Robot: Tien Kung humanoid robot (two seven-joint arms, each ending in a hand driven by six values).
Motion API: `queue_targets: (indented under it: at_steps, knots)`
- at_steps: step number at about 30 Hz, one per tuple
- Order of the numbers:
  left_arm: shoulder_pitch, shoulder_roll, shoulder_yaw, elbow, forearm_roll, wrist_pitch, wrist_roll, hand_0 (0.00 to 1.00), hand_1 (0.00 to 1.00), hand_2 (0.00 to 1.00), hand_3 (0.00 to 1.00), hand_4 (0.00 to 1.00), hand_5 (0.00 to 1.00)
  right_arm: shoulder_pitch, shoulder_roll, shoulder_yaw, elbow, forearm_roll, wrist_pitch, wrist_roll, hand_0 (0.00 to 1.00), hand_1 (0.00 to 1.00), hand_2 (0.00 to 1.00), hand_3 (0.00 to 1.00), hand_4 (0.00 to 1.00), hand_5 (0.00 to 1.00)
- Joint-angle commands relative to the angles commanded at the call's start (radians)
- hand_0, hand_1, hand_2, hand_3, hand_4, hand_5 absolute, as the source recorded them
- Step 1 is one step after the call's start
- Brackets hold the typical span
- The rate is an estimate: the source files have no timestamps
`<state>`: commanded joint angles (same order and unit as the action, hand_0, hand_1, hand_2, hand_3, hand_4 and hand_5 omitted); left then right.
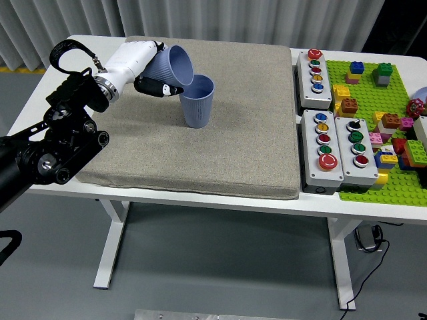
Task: Pick cup pour cup place
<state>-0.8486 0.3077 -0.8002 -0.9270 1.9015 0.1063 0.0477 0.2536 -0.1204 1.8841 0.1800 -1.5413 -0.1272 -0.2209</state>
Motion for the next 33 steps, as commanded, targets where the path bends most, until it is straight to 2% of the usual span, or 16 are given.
queue_targets:
  at_steps: [11,19,33]
  knots:
    - [-0.017,0.002,0.014,0.003,0.035,-0.007,0.009,0.552,0.454,0.469,0.478,0.856,0.277,0.001,-0.001,-0.002,0.000,0.002,0.000,0.000,0.697,0.634,0.597,0.594,0.002,0.247]
    - [-0.037,0.004,0.034,-0.002,0.102,-0.020,0.025,0.552,0.455,0.469,0.478,0.855,0.278,0.004,-0.002,-0.002,0.000,0.004,0.000,0.001,0.698,0.634,0.595,0.594,0.002,0.247]
    - [-0.062,0.002,0.059,-0.006,0.138,-0.034,0.041,0.553,0.455,0.469,0.479,0.851,0.284,0.003,-0.003,-0.003,0.000,0.004,0.000,0.001,0.697,0.634,0.596,0.594,0.002,0.247]
